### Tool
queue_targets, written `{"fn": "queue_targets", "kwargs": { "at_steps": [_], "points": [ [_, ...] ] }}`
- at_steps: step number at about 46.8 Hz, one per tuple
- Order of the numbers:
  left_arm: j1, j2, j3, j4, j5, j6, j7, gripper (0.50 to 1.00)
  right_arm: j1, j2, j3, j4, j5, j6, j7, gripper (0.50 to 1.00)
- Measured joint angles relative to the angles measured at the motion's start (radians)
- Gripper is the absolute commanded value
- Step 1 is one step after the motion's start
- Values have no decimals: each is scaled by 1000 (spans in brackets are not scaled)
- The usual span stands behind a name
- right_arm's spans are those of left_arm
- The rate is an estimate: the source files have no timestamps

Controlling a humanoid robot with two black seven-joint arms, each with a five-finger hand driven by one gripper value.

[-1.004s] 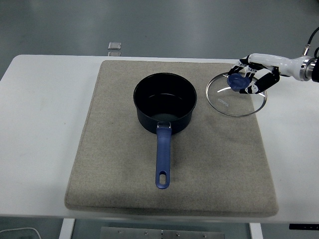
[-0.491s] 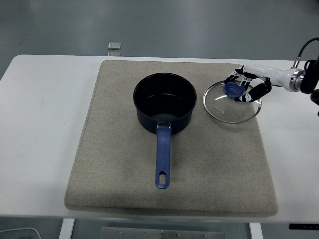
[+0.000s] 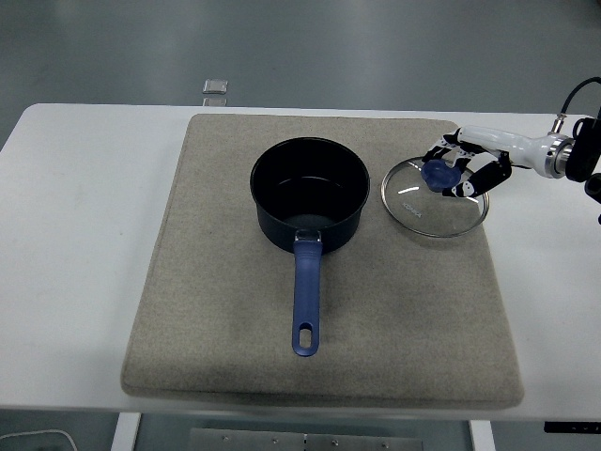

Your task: Lift the pot lid and place it to the right of the pot.

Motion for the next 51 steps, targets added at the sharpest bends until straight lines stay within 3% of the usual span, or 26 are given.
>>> {"fn": "queue_targets", "kwargs": {
  "at_steps": [2,5,12,25,35,51],
  "points": [
    [0,0,0,0,0,0,0,1000,0,0,0,1,2,1,0,772],
    [0,0,0,1,0,0,0,1000,0,-2,0,2,6,3,0,866],
    [0,0,0,1,0,0,0,1000,0,-11,1,9,7,29,0,913],
    [0,0,0,1,0,0,0,1000,27,-40,36,15,24,169,-2,915],
    [0,0,0,0,0,0,0,1000,94,-89,50,17,182,276,-2,915],
    [0,0,0,0,0,0,0,1000,120,-85,78,17,500,266,-23,913]
  ]
}}
